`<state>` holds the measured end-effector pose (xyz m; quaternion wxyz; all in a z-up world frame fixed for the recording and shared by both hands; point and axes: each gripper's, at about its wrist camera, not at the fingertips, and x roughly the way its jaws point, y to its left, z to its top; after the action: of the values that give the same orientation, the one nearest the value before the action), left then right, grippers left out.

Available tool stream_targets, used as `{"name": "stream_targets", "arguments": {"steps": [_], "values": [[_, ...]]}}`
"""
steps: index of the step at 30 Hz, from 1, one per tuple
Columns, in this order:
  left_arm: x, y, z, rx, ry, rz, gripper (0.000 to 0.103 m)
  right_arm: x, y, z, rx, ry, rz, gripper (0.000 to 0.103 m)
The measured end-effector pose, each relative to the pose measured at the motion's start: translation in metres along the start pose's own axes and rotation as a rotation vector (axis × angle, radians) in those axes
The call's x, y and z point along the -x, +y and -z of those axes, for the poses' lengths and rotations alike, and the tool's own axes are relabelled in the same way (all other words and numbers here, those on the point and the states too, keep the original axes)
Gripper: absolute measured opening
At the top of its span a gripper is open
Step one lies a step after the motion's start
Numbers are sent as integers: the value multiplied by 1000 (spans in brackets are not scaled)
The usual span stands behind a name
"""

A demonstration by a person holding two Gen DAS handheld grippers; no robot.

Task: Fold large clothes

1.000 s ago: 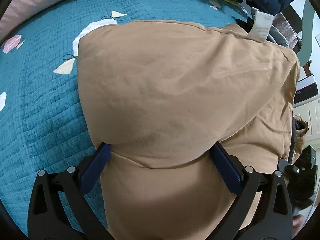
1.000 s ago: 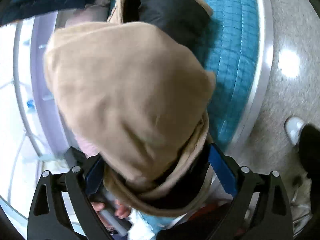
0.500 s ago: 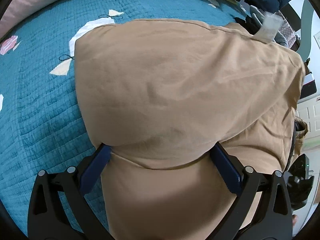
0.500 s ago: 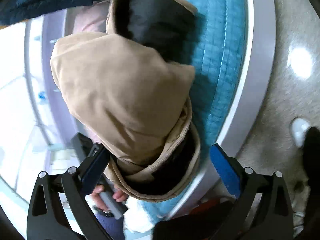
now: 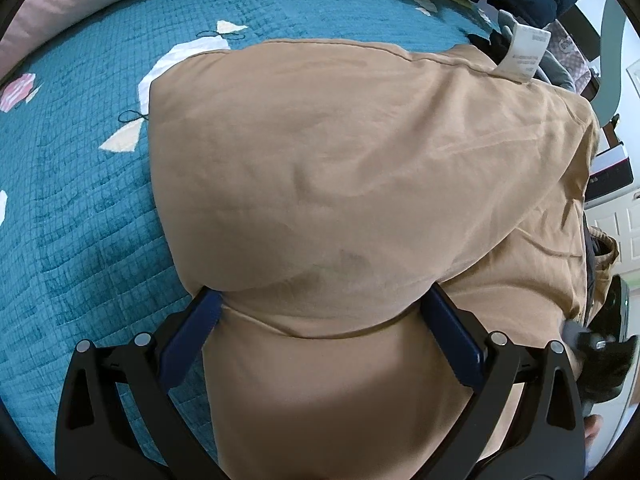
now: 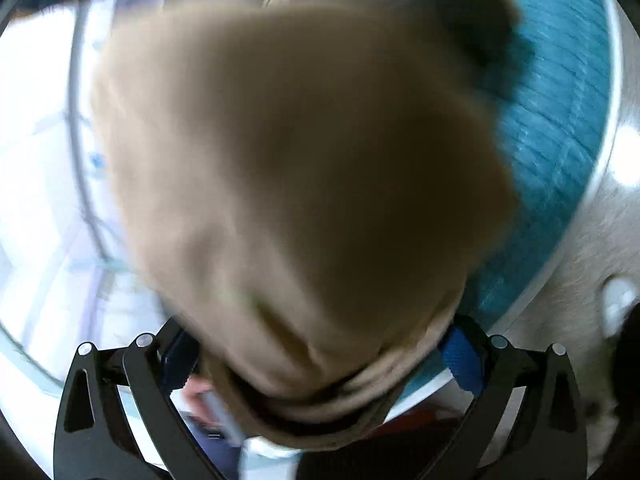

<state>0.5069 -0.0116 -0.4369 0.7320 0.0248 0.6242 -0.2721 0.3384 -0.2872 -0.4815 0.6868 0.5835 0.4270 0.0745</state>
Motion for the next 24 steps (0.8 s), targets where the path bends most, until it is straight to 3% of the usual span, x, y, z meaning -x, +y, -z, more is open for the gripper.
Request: {"name": "stream_targets", "arguments": {"steps": [5,6,7,8,9,10,12,15,18,21,24], "values": [[3,4,7,0,-8,15,100,-20,3,-21,-10,28,2,96],[4,5,7,2,-10,20,100,-22,7,-23,18,25,15,92],[5,7,8,6,-14,26,100,-24,10,-25,38,32,41,86],[5,9,9,12,-15,32,100,-23,10,-26,37,32,30,65],[7,12,11,17,-14,48,100,-20,8,-27,33,31,12,54],[10,13,12,21,-17,64,100,-18,8,-29,43,33,8,46],[21,18,15,28,-29,109,100,-11,8,-30,49,29,-10,40],[49,40,29,105,-90,190,100,5,3,-31,23,13,-45,36],[67,76,53,239,-124,213,100,22,-14,-39,-43,7,-74,36],[63,99,79,352,-84,259,100,31,-33,-52,-107,11,-76,36],[48,91,100,387,-37,346,100,27,-44,-63,-117,39,-74,36]]}}
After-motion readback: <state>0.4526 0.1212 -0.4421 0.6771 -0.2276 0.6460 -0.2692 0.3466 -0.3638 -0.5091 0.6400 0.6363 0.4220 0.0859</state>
